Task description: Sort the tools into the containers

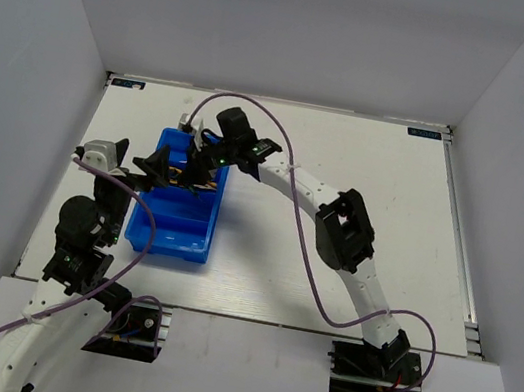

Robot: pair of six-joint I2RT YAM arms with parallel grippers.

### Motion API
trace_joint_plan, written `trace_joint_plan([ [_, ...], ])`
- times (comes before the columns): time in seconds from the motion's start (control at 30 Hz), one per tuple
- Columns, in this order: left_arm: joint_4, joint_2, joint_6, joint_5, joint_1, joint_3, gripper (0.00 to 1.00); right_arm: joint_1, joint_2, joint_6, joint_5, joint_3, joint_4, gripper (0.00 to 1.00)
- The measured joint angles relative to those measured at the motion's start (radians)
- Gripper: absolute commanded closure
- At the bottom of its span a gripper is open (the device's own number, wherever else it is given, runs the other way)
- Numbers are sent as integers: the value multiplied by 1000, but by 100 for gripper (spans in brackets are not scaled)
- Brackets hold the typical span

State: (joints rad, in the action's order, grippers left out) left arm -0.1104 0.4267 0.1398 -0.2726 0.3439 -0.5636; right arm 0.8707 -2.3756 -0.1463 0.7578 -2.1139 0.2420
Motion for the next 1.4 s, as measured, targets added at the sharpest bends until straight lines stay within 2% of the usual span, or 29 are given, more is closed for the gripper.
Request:
trace_joint_plan([
  [0.17, 0, 0, 0, 0, 0, 0, 0, 6, -25, -64, -2, 1, 5, 99],
  [0.27, 0, 0, 0, 0, 0, 0, 0, 9, -28, -103, 18, 3, 23, 61],
  [0.3, 0, 0, 0, 0, 0, 0, 0, 11, -28, -115, 23, 3, 32, 44],
  [0.43, 0, 0, 0, 0, 0, 0, 0, 13, -28, -153, 38, 5, 54, 42],
  [0.53, 0, 0, 0, 0, 0, 0, 0, 13, -28, -162, 39, 5, 56, 42],
  [0.6, 0, 0, 0, 0, 0, 0, 0, 13, -28, -166, 40, 5, 58, 46],
  [0.63, 0, 0, 0, 0, 0, 0, 0, 13, -28, -169, 39, 5, 61, 52],
  [0.67, 0, 0, 0, 0, 0, 0, 0, 13, -27, -172, 40, 4, 66, 72],
  [0.7, 0, 0, 0, 0, 0, 0, 0, 12, -26, -175, 37, 2, 72, 83],
  [0.73, 0, 0, 0, 0, 0, 0, 0, 11, -23, -172, 32, -1, 86, 100],
  [0.8, 0, 0, 0, 0, 0, 0, 2, 7, -12, -166, -12, -11, 111, 100],
  [0.87, 1, 0, 3, 3, 0, 0, 19, 1, 15, -148, -123, -24, 145, 100],
  [0.9, 1, 1, 5, 6, 0, 0, 33, -1, 38, -140, -229, -29, 154, 100],
  [0.93, 0, 3, 9, 13, -1, 0, 51, -6, 64, -132, -318, -29, 158, 100],
  [0.97, 0, 7, 8, 27, -1, 0, 86, -12, 90, -124, -420, -29, 161, 100],
  [1.0, -2, 15, 10, 49, -1, 0, 98, -20, 126, -116, -536, -18, 152, 100],
  [1.03, -2, 29, 3, 72, -1, -3, 100, -31, 164, -109, -626, 0, 147, 100],
  [1.1, 5, 72, -10, 134, -2, -13, 100, -71, 252, -91, -770, 49, 150, 98],
  [1.17, 11, 140, -18, 213, -2, -35, 100, -132, 345, -70, -858, 126, 165, 75],
  [1.23, 19, 218, -27, 305, -2, -62, 67, -206, 428, -50, -910, 210, 196, 50],
  [1.27, 29, 255, -35, 344, -2, -75, 54, -245, 470, -41, -924, 257, 220, 43],
  [1.3, 36, 299, -32, 391, -2, -92, 42, -286, 504, -34, -932, 300, 257, 40],
  [1.33, 45, 336, -34, 429, -2, -106, 39, -326, 535, -27, -936, 344, 288, 40],
  [1.4, 64, 391, -37, 492, -2, -120, 36, -385, 593, -3, -933, 426, 367, 49],
])
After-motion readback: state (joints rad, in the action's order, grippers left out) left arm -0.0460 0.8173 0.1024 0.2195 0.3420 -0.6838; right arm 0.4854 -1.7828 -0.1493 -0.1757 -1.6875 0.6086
